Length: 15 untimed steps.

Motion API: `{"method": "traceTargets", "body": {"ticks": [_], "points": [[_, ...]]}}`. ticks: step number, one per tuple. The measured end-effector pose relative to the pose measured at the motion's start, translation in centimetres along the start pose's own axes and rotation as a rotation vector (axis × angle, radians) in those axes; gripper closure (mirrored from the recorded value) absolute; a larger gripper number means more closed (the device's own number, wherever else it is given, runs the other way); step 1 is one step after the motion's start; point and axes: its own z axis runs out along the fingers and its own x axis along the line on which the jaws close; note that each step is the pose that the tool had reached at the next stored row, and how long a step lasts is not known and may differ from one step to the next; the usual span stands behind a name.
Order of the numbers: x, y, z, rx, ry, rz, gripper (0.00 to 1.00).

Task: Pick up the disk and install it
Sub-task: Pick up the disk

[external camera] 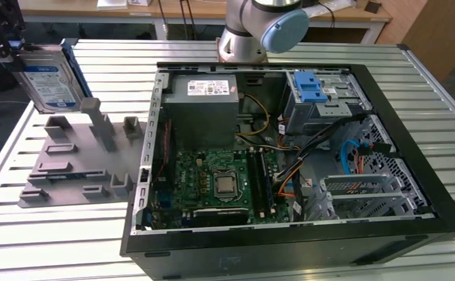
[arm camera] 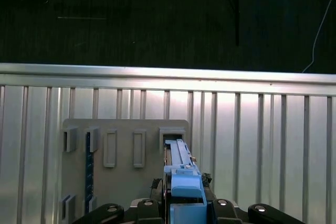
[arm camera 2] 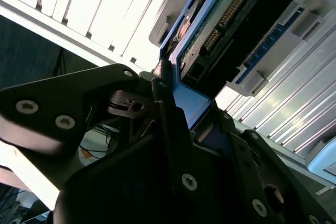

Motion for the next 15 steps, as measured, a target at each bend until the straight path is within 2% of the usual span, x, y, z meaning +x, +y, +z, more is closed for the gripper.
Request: {"method": "traceTargets", "body": {"ticks": [15], "points": [[-0.03, 0.04, -1.90, -0.0001, 0.0000, 0.000, 0.63]]}}
